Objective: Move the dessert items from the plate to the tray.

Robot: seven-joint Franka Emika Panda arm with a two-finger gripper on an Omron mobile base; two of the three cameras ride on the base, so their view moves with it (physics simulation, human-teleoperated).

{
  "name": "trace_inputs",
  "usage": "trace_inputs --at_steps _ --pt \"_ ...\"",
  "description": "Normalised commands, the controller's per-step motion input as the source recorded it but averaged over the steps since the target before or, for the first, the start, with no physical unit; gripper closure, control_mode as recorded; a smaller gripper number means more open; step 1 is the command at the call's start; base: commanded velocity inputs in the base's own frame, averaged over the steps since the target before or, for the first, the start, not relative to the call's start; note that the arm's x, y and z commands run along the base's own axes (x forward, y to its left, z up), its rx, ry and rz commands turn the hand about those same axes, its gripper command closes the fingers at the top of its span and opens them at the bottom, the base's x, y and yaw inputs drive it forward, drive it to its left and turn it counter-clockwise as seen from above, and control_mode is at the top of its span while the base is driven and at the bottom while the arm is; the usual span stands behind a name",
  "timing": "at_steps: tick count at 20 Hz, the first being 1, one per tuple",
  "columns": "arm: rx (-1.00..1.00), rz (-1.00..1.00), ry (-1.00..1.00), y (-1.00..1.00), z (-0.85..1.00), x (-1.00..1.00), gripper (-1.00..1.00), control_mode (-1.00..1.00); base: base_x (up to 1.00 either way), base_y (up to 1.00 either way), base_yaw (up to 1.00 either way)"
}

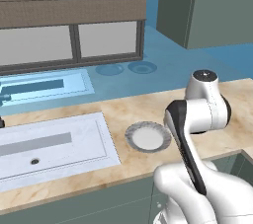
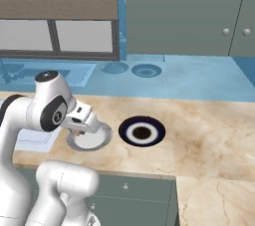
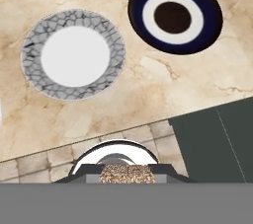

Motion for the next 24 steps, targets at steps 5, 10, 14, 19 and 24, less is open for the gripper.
trace_inputs --at_steps 5,10,14,19,24 --pt "0.0 0.0 -0.01 0.05 0.0 0.0 1.0 1.0 -0.13 0.33 0.03" --pt "0.0 0.0 0.0 0.0 0.0 0.0 1.0 1.0 -0.25 0.89 0.08" --pt "0.0 0.0 0.0 0.0 0.0 0.0 1.0 1.0 -0.22 1.0 0.08" --pt "0.0 0.0 0.0 0.0 0.0 0.0 1.0 1.0 -0.02 1.0 0.01" --pt "0.0 0.0 0.0 0.0 0.0 0.0 1.0 1.0 -0.02 1.0 0.0"
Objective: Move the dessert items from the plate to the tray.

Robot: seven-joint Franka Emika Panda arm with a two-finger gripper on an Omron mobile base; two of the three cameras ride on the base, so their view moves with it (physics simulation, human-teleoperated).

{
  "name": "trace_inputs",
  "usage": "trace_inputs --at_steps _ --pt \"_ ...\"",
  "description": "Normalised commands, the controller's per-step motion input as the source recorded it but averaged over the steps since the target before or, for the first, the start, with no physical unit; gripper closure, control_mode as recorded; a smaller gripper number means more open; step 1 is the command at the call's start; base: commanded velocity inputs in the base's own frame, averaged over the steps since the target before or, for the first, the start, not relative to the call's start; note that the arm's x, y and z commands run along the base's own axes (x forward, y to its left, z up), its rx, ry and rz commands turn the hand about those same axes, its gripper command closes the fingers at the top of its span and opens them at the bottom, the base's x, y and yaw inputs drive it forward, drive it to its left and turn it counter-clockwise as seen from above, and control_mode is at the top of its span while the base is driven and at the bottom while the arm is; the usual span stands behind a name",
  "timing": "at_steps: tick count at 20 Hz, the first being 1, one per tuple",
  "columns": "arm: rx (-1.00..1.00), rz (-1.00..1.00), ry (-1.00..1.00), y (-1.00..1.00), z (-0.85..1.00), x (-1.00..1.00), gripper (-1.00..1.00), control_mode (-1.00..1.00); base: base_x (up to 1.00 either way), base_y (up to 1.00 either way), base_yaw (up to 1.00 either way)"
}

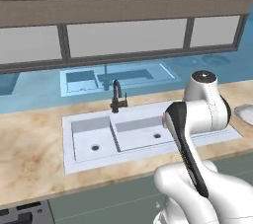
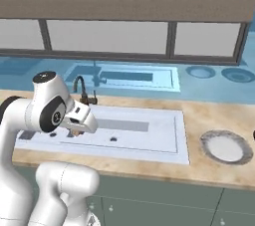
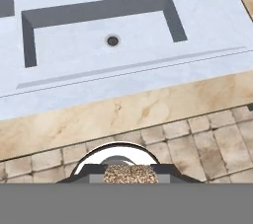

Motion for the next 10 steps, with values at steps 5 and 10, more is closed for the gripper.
trace_inputs --at_steps 5,10 --pt "0.0 0.0 0.0 0.0 0.0 0.0 1.0 1.0 0.0 1.0 0.0" --pt "0.0 0.0 0.0 0.0 0.0 0.0 1.0 1.0 0.0 1.0 0.0"
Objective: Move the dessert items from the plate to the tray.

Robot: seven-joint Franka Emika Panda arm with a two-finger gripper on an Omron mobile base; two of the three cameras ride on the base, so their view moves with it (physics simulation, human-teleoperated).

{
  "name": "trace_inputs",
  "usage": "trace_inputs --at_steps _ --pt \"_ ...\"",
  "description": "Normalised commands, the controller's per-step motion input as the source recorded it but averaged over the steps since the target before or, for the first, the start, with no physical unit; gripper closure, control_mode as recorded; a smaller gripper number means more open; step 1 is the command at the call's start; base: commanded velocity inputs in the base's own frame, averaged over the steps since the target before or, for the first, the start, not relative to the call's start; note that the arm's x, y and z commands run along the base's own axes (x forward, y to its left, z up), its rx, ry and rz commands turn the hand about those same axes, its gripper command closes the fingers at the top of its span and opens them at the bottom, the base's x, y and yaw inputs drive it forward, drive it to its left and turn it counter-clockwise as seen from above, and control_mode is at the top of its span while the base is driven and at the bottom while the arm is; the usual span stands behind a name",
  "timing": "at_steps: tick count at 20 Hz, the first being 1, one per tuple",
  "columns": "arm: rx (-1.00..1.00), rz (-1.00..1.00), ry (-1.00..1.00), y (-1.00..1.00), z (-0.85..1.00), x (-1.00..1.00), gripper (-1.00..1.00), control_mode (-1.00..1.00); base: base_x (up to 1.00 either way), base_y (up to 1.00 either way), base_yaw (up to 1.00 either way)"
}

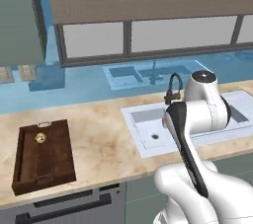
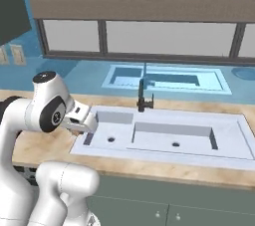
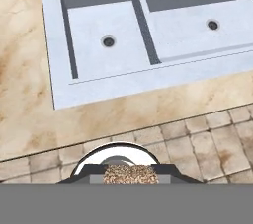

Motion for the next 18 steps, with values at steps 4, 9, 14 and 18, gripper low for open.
trace_inputs --at_steps 4,9,14,18 --pt "0.0 0.0 0.0 0.0 0.0 0.0 1.0 1.0 0.0 1.0 0.0" --pt "0.0 0.0 0.0 0.0 0.0 0.0 1.0 1.0 0.0 1.0 0.0" --pt "0.0 0.0 0.0 0.0 0.0 0.0 1.0 1.0 0.0 0.95 0.0" --pt "0.0 0.0 0.0 0.0 0.0 0.0 1.0 1.0 0.0 0.48 0.0"
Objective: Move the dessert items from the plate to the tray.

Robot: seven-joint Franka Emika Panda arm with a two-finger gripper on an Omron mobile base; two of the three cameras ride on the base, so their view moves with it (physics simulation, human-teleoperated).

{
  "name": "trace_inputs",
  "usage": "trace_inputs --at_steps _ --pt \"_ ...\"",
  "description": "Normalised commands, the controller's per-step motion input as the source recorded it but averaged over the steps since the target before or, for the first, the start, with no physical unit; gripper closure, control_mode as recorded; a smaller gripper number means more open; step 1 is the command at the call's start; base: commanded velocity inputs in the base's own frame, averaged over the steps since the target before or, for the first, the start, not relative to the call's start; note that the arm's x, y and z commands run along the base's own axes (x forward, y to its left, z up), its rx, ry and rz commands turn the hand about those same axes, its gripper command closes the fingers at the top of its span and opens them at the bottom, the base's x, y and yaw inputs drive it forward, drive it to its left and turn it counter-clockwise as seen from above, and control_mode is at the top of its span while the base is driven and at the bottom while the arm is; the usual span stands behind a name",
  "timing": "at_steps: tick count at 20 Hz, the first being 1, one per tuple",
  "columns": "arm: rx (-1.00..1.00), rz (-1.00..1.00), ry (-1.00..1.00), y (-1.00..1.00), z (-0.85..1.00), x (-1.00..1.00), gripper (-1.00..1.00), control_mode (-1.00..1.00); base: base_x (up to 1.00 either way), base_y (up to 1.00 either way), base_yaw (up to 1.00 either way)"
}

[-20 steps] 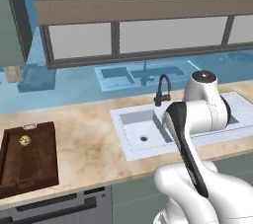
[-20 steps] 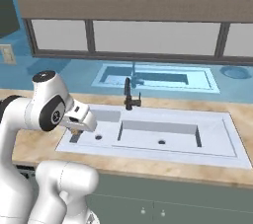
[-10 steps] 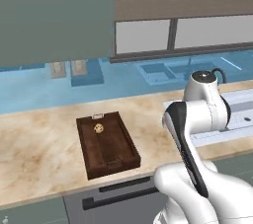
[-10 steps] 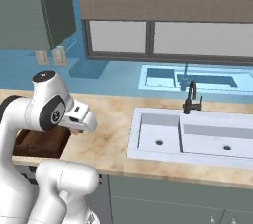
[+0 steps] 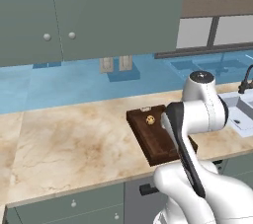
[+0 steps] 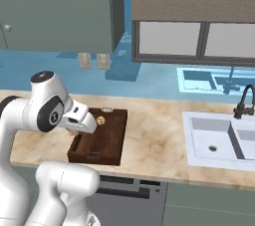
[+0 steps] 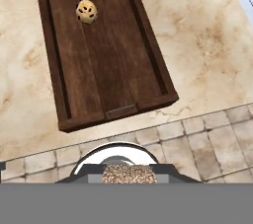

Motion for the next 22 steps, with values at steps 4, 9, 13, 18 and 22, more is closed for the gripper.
trace_inputs --at_steps 4,9,13,18,22 --pt "0.0 0.0 0.0 0.0 0.0 0.0 1.0 1.0 0.0 0.0 0.0" --pt "0.0 0.0 0.0 0.0 0.0 0.02 1.0 -1.0 0.0 0.0 0.0" --pt "0.0 0.1 0.0 -0.09 0.0 0.28 1.0 -1.0 0.0 0.0 0.0" --pt "0.0 0.13 0.0 -0.02 0.0 0.51 1.0 -1.0 0.0 0.0 0.0" --pt "0.01 0.13 0.0 0.0 -0.01 0.62 1.0 -1.0 0.0 0.0 0.0"
